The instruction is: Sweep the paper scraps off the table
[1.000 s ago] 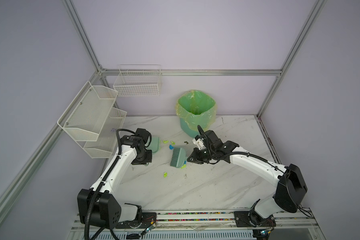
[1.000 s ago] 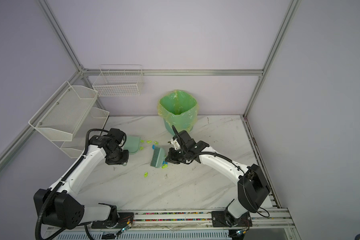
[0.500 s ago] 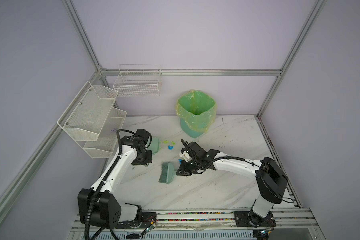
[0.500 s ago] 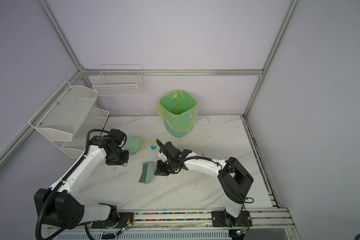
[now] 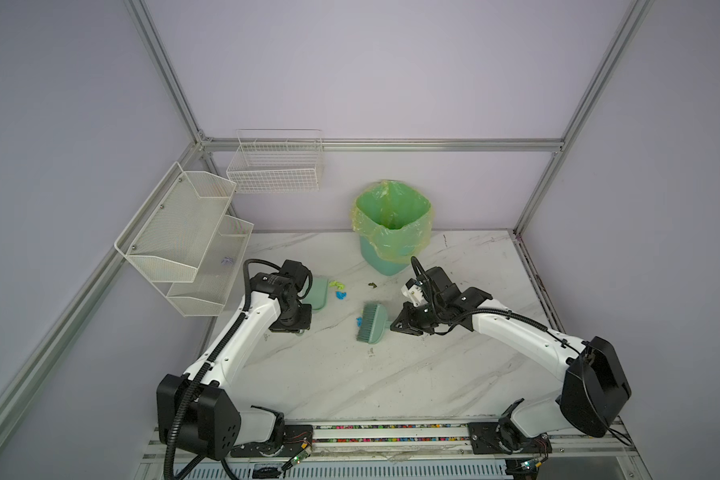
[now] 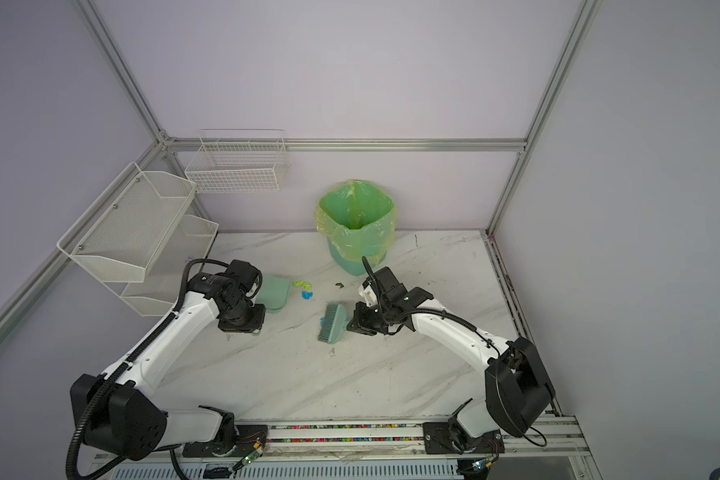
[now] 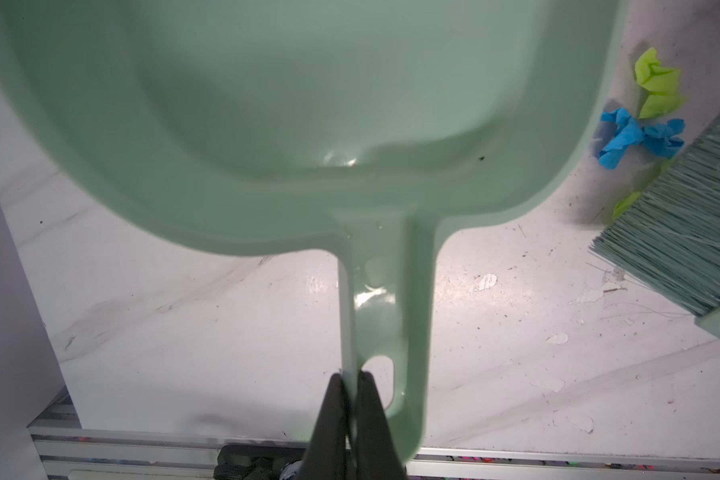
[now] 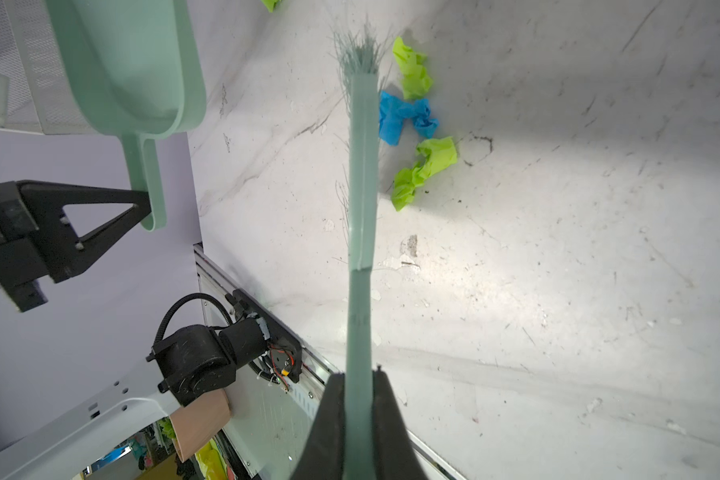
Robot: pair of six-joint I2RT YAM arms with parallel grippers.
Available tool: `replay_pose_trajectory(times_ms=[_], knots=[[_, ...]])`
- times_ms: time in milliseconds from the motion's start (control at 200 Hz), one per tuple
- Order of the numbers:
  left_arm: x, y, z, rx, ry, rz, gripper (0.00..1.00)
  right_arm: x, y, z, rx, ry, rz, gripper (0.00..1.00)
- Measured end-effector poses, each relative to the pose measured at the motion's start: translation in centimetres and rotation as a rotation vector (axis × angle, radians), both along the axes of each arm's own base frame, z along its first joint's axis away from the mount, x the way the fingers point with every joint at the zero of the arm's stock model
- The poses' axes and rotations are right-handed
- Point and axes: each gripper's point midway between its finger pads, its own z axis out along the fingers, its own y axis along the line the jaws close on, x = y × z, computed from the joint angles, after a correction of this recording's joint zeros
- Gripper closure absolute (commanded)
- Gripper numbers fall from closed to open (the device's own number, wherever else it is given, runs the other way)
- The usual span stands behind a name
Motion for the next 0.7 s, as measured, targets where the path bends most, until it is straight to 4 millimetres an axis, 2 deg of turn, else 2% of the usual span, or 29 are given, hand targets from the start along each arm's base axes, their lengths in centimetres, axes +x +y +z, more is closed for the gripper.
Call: replay_pose_trajectory(times_ms=[130, 300, 455, 700], knots=[[-0.5, -1.7, -0.3, -0.007, 0.013, -0.046, 1.0, 1.0, 0.4, 3.0, 0.02, -0.061, 0.002, 1.0], [-1.7, -3.8, -0.8, -0.022, 0.039, -0.093, 1.0, 4.0, -1.0, 5.7, -0.068, -0.184, -0.034, 1.0], [-3.2, -5.0, -0.9, -0.023, 0.076, -0.129, 1.0, 6.3, -3.4, 6.0, -0.258, -0.271, -0.06, 1.0], [-6.2, -5.6, -0.4, -0.004, 0.122, -0.162, 1.0, 6.8, -6.8, 4.5, -0.495, -0.296, -0.025, 1.0]])
